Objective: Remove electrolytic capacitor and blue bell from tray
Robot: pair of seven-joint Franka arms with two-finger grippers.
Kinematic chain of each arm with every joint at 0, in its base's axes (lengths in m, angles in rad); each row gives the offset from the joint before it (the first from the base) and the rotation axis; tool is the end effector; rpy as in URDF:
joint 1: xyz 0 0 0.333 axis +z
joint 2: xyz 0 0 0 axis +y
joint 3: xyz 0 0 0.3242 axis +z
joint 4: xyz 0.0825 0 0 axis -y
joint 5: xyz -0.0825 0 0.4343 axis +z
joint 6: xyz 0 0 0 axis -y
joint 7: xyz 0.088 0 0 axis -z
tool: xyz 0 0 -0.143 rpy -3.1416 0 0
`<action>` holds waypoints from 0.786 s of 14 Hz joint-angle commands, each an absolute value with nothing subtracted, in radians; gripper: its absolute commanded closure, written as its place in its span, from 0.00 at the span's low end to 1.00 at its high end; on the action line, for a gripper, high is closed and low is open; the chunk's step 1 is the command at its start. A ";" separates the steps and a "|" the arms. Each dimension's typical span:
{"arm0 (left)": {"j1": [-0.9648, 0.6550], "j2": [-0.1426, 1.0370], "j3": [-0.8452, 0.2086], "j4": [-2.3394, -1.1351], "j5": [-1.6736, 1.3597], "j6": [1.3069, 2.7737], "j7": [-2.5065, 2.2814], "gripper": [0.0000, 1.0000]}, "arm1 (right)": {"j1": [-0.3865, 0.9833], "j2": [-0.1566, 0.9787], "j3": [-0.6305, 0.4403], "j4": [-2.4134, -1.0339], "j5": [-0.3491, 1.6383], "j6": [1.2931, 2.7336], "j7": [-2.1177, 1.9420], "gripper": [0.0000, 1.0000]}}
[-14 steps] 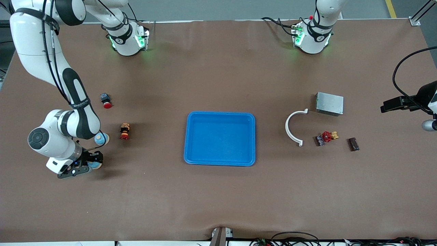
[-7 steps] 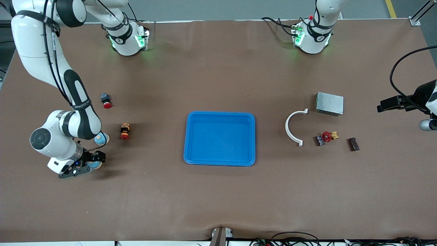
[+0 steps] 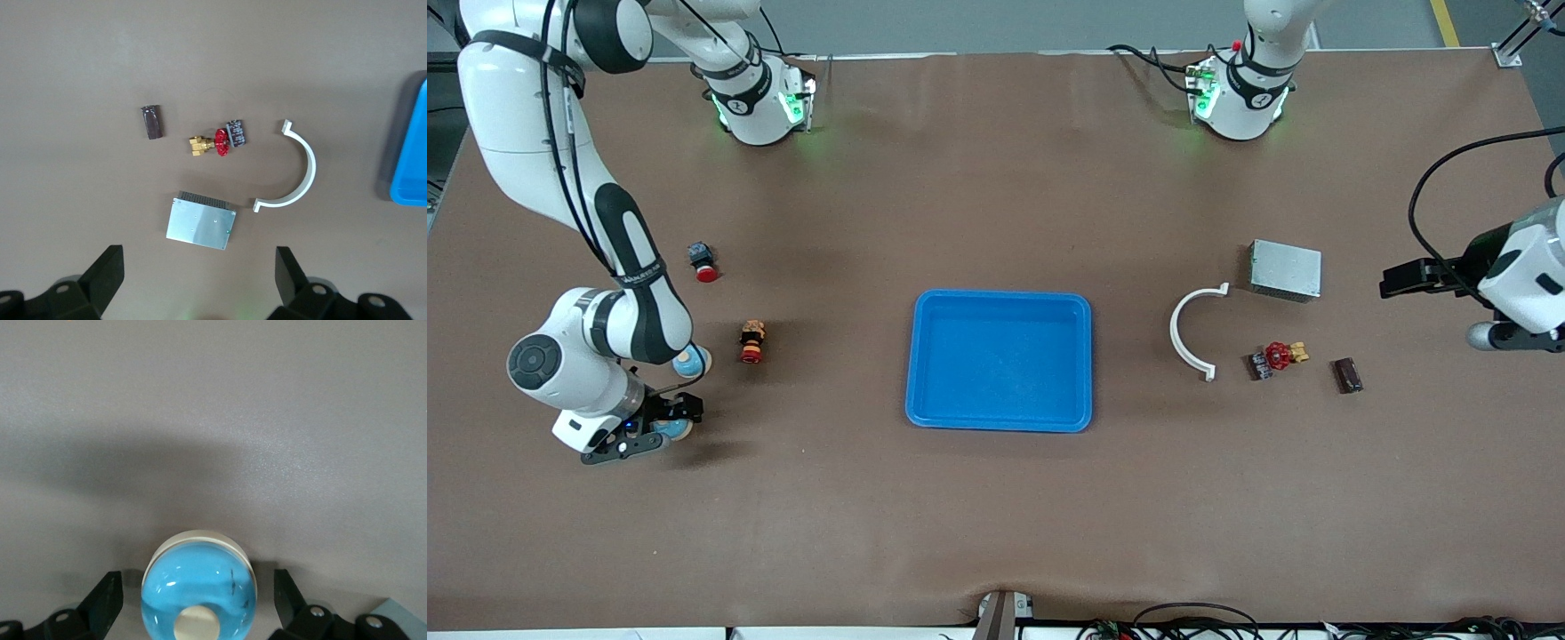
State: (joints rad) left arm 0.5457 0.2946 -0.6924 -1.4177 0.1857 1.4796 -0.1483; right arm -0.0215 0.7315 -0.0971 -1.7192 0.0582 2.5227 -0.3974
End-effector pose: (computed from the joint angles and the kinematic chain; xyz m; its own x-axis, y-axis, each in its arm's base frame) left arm 0.6593 -0.0194 0.5175 0.9864 0.0107 -0.1638 0.0070 -0.9997 -0.0232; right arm 0.7124 -0.0814 0.1029 0.9643 0.2580 0.0597 0.2549 -0.9654 0.0550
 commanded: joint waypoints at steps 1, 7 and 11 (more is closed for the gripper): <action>0.387 0.245 -0.487 -1.420 0.111 1.468 -0.129 0.00 | -0.034 0.729 -0.086 -1.715 0.067 2.519 -0.396 0.00; 0.042 0.198 -0.138 -1.430 0.041 1.485 -0.127 0.00 | -0.023 0.692 -0.086 -1.700 0.067 2.485 -0.397 0.00; 0.041 0.111 -0.135 -1.527 0.043 1.543 -0.126 0.00 | -0.015 0.621 -0.086 -1.560 0.061 2.214 -0.391 0.00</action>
State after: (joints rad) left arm 0.0415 0.1931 -0.1536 -1.4316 0.0535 1.4954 -0.1383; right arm -0.0186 0.6768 -0.0911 -1.6169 0.0581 2.3392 -0.3974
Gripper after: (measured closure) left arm 0.000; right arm 0.000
